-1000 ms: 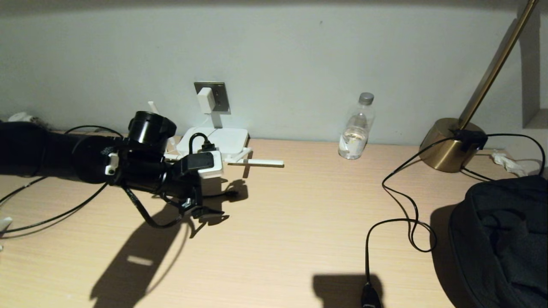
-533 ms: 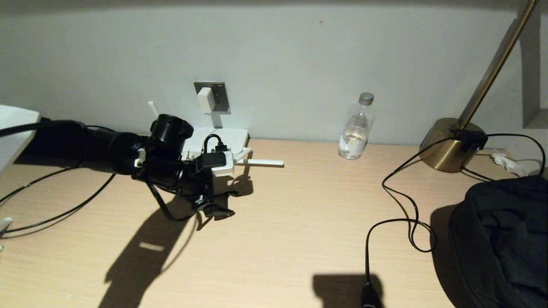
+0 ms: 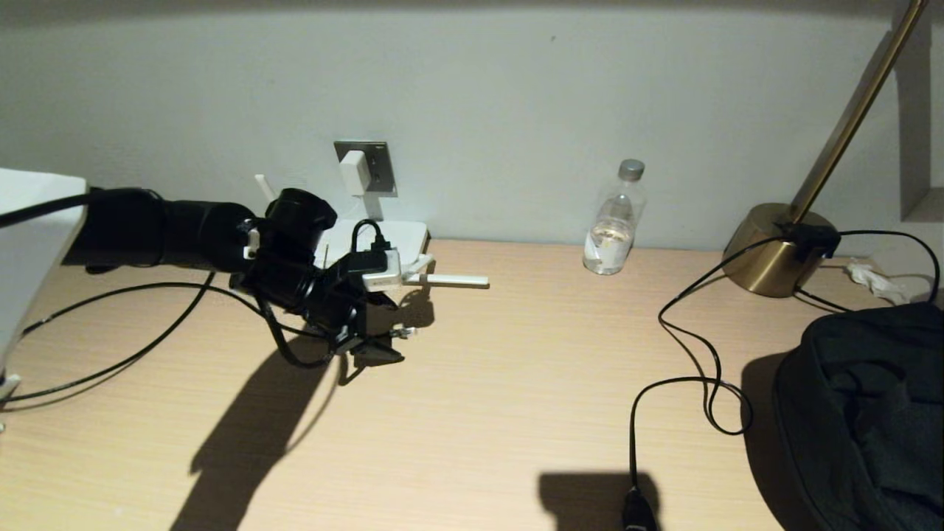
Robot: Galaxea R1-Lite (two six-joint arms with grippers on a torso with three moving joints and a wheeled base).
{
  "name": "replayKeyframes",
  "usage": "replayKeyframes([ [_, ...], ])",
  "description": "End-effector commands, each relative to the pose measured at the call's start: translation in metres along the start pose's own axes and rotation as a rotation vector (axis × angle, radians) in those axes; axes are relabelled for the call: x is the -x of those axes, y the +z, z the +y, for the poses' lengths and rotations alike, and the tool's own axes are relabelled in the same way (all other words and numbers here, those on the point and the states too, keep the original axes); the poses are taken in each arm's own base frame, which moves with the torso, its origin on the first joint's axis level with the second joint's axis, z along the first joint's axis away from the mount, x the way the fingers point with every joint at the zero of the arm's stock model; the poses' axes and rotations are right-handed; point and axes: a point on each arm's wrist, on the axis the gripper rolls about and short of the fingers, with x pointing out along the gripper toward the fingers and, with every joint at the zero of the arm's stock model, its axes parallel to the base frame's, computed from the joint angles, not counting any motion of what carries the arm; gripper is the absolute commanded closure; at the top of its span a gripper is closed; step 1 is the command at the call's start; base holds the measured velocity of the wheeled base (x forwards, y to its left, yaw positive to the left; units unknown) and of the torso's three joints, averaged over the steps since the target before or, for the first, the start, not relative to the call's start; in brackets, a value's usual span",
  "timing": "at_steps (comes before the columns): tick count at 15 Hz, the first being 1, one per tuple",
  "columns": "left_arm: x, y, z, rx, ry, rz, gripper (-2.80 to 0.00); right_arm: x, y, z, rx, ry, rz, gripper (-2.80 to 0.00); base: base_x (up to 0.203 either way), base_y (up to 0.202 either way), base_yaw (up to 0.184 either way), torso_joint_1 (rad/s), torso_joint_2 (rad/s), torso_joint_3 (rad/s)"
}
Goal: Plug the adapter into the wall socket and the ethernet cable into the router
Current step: Pick up cable
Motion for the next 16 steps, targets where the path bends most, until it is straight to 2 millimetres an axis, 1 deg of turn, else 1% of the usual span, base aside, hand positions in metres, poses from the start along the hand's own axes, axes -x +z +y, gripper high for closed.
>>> replayKeyframes([
  [1,-0.006,-0.001,0.006,-0.002,-0.004,-0.001,0.00,0.000,0.000,0.000,0.002,0.001,0.000,0.00,0.000,0.000,0.000,0.000,0.00,0.000],
  [4,-0.015,-0.006,0.007,0.008,-0.022,0.007,0.00,0.000,0.000,0.000,0.000,0.001,0.000,0.00,0.000,0.000,0.000,0.000,0.00,0.000],
  [6,-0.016,-0.007,0.006,0.009,-0.027,0.008,0.00,0.000,0.000,0.000,0.000,0.001,0.000,0.00,0.000,0.000,0.000,0.000,0.00,0.000],
  [10,-0.011,-0.004,0.004,0.015,-0.038,0.010,0.00,0.000,0.000,0.000,0.002,0.001,0.000,0.00,0.000,0.000,0.000,0.000,0.00,0.000],
  [11,-0.007,-0.002,0.005,0.009,-0.029,0.003,0.00,0.000,0.000,0.000,0.002,0.001,0.000,0.00,0.000,0.000,0.000,0.000,0.00,0.000],
  [13,0.010,0.008,0.003,-0.005,-0.014,-0.026,0.00,0.000,0.000,0.000,0.005,0.001,0.000,0.00,0.000,0.000,0.000,0.000,0.00,0.000],
  [16,0.059,0.029,-0.011,-0.020,-0.013,-0.083,0.00,0.000,0.000,0.000,0.005,0.001,0.000,0.00,0.000,0.000,0.000,0.000,0.00,0.000],
])
